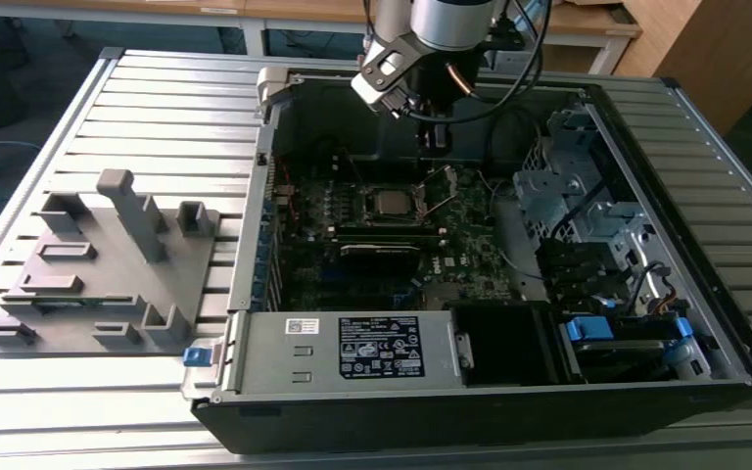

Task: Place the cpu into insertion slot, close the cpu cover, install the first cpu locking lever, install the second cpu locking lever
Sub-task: 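Close the cpu cover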

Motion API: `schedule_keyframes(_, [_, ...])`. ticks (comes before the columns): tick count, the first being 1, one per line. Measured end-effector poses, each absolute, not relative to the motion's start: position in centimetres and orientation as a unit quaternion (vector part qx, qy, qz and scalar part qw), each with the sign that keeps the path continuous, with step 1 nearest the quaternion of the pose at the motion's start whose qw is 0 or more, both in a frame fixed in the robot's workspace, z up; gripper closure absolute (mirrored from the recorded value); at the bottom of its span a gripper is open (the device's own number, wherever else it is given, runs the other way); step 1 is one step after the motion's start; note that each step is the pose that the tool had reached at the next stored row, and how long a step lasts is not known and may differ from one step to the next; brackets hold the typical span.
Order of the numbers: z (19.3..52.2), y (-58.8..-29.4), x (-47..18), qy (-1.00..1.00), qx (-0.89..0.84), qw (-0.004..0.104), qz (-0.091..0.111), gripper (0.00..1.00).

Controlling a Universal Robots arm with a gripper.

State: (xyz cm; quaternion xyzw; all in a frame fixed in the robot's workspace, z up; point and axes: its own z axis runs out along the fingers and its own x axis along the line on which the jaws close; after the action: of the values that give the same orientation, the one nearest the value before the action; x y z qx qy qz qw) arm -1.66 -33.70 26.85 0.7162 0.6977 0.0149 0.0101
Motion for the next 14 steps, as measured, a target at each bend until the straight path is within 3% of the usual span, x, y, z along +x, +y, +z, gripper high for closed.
schedule_keyframes(14, [26.8, -33.7, -0.4, 0.698, 0.716, 0.010, 0.015, 0.90])
